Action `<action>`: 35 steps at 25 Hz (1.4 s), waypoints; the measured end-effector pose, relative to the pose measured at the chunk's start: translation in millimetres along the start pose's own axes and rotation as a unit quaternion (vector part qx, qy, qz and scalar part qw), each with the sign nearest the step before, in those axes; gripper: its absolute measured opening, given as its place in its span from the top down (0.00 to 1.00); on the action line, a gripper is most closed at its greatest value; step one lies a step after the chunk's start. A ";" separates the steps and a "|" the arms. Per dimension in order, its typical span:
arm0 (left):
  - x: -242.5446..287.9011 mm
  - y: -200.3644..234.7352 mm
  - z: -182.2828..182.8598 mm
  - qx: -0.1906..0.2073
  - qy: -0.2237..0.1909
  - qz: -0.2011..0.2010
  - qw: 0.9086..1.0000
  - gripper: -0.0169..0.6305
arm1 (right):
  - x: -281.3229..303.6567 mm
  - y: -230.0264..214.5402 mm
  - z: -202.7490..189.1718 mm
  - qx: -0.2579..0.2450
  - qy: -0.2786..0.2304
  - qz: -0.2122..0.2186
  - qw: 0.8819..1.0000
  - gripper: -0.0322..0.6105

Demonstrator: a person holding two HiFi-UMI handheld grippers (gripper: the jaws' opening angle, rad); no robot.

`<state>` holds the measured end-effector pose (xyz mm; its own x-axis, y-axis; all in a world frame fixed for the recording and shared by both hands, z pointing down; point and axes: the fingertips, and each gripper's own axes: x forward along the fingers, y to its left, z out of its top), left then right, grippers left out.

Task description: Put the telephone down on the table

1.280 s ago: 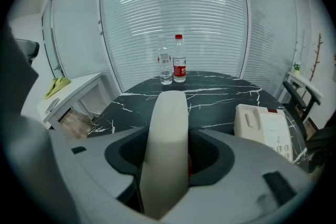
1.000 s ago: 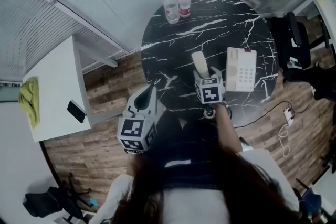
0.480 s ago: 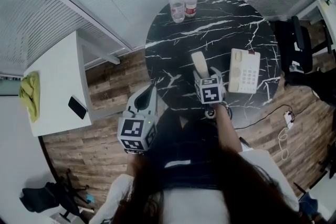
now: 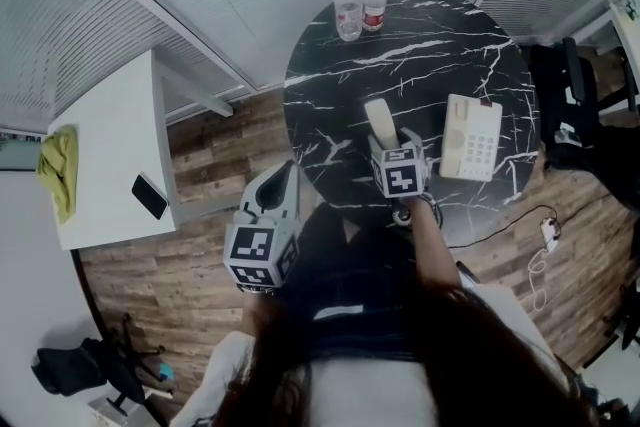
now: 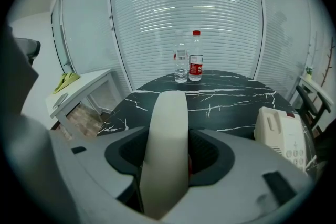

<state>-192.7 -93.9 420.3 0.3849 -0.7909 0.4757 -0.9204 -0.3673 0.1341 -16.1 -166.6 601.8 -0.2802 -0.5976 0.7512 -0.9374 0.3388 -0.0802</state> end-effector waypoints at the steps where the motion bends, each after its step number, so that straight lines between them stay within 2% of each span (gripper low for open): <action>1: -1.0 1.0 -0.7 0.000 0.000 0.002 1.000 0.97 | 0.5 1.8 0.1 -0.001 0.000 0.002 1.000 0.59; 35: -17.1 29.5 -7.5 -0.018 0.003 0.032 0.999 0.97 | 20.9 42.6 3.5 -0.030 0.016 0.038 0.999 0.59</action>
<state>-226.9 -87.5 422.6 0.3243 -0.8096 0.4892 -0.9452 -0.2979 0.1335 -62.6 -167.2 611.8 -0.3419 -0.5463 0.7646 -0.8997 0.4254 -0.0984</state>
